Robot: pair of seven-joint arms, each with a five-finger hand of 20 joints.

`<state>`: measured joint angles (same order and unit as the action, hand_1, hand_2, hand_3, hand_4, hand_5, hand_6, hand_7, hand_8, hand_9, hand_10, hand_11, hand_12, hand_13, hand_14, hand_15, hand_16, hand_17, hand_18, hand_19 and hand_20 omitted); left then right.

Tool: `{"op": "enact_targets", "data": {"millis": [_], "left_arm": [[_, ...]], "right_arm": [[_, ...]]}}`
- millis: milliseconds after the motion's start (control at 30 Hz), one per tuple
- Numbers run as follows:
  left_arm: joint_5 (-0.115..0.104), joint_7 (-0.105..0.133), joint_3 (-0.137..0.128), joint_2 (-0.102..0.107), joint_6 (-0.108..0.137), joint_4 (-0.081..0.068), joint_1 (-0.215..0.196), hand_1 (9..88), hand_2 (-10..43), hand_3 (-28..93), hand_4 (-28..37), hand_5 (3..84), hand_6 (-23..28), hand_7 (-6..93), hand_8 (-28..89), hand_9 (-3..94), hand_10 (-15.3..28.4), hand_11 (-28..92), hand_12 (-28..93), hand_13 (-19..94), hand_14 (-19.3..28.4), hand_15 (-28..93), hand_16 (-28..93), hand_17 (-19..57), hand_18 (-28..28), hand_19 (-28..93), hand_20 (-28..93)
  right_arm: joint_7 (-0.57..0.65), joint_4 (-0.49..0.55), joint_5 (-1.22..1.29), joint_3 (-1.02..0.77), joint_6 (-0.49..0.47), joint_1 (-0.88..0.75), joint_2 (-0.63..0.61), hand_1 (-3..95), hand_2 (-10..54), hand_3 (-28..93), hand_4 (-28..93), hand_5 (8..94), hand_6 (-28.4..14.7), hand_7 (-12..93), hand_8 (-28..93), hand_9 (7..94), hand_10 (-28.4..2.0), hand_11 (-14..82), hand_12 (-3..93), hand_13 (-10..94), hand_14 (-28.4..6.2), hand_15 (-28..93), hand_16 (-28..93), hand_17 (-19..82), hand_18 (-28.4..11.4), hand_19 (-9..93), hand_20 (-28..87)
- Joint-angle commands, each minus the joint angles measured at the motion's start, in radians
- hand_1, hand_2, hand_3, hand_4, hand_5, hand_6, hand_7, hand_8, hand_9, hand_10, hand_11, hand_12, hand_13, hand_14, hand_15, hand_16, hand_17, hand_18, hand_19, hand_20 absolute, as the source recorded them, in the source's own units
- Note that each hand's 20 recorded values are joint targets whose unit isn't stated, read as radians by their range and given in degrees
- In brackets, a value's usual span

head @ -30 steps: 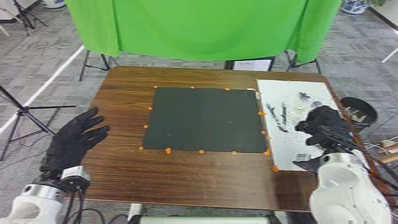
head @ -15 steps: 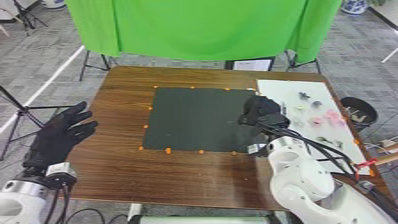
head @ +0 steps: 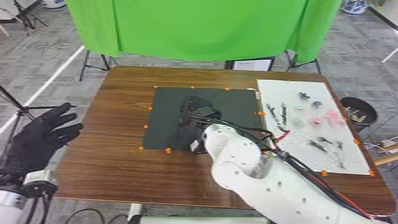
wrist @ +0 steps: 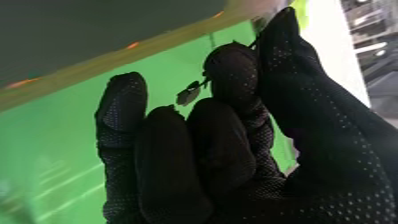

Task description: Arrange flowers

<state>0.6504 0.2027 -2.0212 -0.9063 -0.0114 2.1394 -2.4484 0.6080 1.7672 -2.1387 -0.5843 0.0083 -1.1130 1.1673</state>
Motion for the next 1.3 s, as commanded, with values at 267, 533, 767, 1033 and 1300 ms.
{"op": "enact_targets", "data": {"millis": [267,533,767,1033,1300], "left_arm": [[-0.008,-0.006,0.068,0.007,-0.013,-0.014,0.042,22.3,-7.8,71,-28.2,30.6,4.9,17.3,-9,26.3,13.0,23,18,20,17.5,44,-3,-9.1,22.5,40,9],[-0.011,-0.025,0.088,0.015,-0.011,-0.021,0.064,22.6,-7.2,70,-28.0,30.5,4.9,17.5,-9,26.3,13.0,22,18,20,17.5,45,-3,-9.1,22.5,40,10],[-0.012,-0.036,0.101,0.021,-0.018,-0.028,0.078,22.7,-6.9,71,-28.1,30.6,4.9,17.6,-10,26.4,13.0,22,18,20,17.5,45,-3,-9.2,22.5,40,10],[-0.002,-0.047,0.100,0.020,-0.018,-0.030,0.081,22.8,-6.5,71,-28.0,30.6,4.9,17.6,-10,26.3,13.0,23,18,20,17.7,45,-3,-9.2,22.4,40,9],[-0.001,-0.050,0.107,0.020,-0.020,-0.033,0.086,22.9,-6.0,71,-28.0,30.6,5.0,17.7,-10,26.3,13.1,23,18,20,17.7,45,-3,-9.2,22.4,40,9]], "right_arm": [[-0.015,-0.102,-0.056,0.035,-0.087,-0.046,0.103,31.6,-9.5,93,3,70.4,-5.2,58,33,81.2,-7.0,77.7,67.0,79,-8.8,93,41,33,-18.8,82,40],[-0.027,-0.147,-0.069,0.041,-0.105,-0.048,0.105,33.3,-9.5,93,-3,69.0,-4.6,58,32,80.5,-6.9,77.4,67.4,78,-8.9,93,41,32,-18.5,81,40],[-0.023,-0.151,-0.085,0.040,-0.101,-0.058,0.117,33.2,-9.3,93,-3,68.6,-3.9,58,31,80.3,-6.8,77.3,67.2,78,-8.9,93,41,32,-18.5,81,40],[-0.041,-0.140,-0.064,0.020,-0.129,-0.070,0.124,33.9,-9.5,93,-11,67.2,-0.6,59,26,80.6,-7.2,75.6,68.1,78,-8.9,92,42,32,-18.8,81,41],[-0.042,-0.129,-0.045,0.001,-0.164,-0.077,0.132,31.7,-9.5,91,-12,67.2,-0.2,57,25,80.0,-7.5,74.3,68.9,77,-9.2,91,42,31,-19.0,80,41]]}}
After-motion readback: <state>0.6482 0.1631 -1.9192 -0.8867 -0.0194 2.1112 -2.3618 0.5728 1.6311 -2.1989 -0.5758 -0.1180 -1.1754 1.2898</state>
